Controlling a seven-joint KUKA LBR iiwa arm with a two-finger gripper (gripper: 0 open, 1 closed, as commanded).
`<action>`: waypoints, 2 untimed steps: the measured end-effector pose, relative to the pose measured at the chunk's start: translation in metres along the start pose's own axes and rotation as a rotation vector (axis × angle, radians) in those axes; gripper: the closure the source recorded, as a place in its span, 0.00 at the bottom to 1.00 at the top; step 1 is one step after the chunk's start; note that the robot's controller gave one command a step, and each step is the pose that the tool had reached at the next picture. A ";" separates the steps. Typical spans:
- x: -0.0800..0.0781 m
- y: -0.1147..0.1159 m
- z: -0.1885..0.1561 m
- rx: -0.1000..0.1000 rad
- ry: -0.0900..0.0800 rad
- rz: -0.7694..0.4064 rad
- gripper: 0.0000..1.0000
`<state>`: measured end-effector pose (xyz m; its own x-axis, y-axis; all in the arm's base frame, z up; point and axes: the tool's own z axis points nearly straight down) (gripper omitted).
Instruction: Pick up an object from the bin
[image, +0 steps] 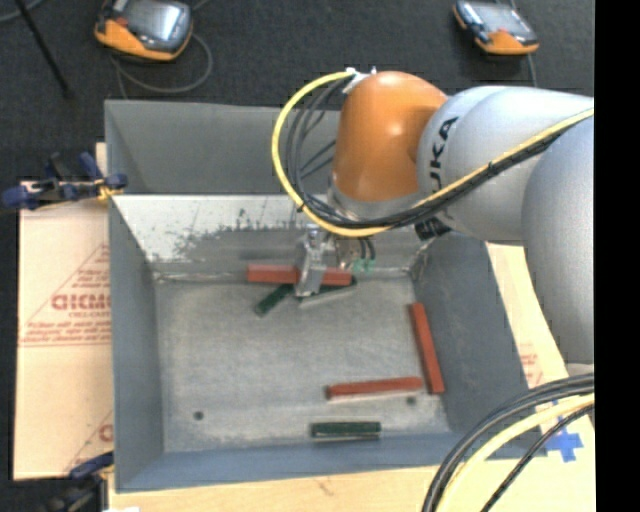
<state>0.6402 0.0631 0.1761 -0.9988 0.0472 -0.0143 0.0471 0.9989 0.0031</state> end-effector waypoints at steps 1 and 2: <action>0.004 0.003 -0.042 0.001 0.004 -0.007 1.00; 0.036 -0.008 -0.201 0.002 0.003 -0.407 1.00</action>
Offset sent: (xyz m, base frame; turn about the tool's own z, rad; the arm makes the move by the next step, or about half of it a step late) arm -0.0067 0.0041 0.0378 -0.0019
